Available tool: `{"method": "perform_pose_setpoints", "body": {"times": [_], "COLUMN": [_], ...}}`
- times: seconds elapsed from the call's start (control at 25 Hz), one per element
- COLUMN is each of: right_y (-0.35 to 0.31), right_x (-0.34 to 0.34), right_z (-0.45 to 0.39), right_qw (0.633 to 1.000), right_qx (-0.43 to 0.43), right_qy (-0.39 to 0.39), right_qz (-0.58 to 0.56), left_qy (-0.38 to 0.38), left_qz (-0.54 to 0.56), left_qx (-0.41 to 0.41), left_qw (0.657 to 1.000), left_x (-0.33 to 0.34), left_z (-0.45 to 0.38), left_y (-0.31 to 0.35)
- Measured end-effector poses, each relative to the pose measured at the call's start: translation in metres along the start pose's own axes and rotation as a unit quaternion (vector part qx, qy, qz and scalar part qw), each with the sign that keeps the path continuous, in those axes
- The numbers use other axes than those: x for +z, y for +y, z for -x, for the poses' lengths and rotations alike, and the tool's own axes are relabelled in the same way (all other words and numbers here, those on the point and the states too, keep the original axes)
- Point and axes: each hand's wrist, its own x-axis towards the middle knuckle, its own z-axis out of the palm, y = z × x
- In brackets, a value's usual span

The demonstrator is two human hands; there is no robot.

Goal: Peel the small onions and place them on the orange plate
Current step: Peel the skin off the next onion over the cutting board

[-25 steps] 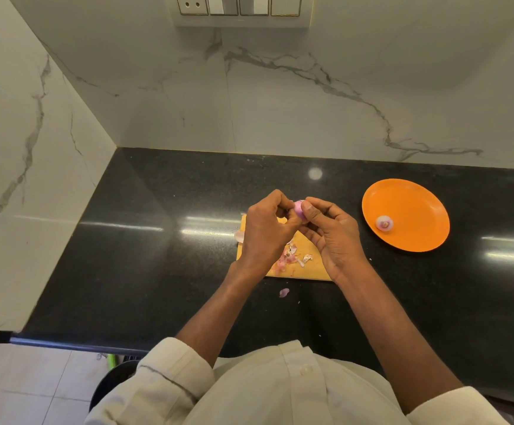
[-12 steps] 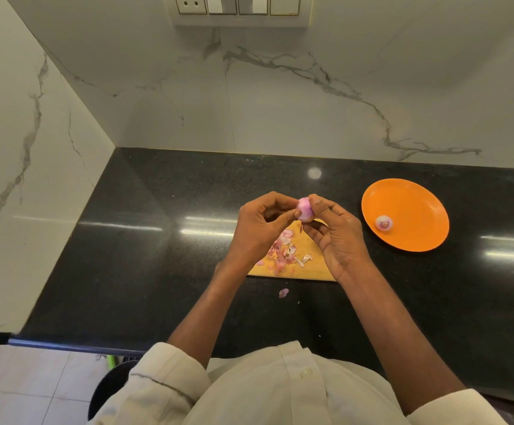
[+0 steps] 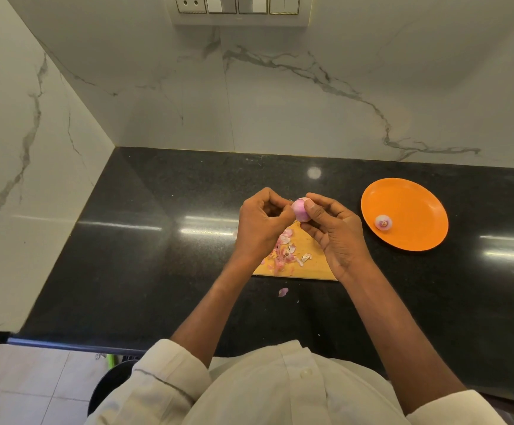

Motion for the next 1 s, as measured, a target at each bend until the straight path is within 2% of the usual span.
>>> {"method": "perform_pose_setpoints", "body": {"times": [0.08,0.24,0.6,0.72,0.92,1.0], "right_y": [0.001,0.001,0.004,0.006,0.008,0.008], "right_x": [0.001,0.001,-0.002,0.000,0.003,0.003], "right_z": [0.000,-0.003,-0.005,-0.005,-0.006,-0.006], "right_qw": [1.000,0.999,0.999,0.999,1.000,1.000], "right_qx": [0.013,0.007,-0.016,-0.006,0.011,0.017], "right_qy": [0.001,0.009,-0.009,-0.022,-0.003,0.003], "right_qz": [-0.025,-0.030,0.045,0.034,-0.001,-0.015], "left_qy": [0.022,-0.011,-0.012,0.006,0.025,0.009], "left_qz": [0.027,0.080,0.010,0.027,0.058,0.058], "left_qx": [-0.020,-0.023,0.012,0.024,-0.016,-0.024], "left_qw": [0.999,0.996,1.000,0.999,0.998,0.998], "left_x": [-0.001,-0.008,-0.010,-0.010,-0.010,-0.011], "left_z": [-0.001,-0.002,-0.001,-0.002,-0.003,-0.003], "left_y": [-0.002,-0.007,-0.007,-0.006,-0.010,-0.011]}}
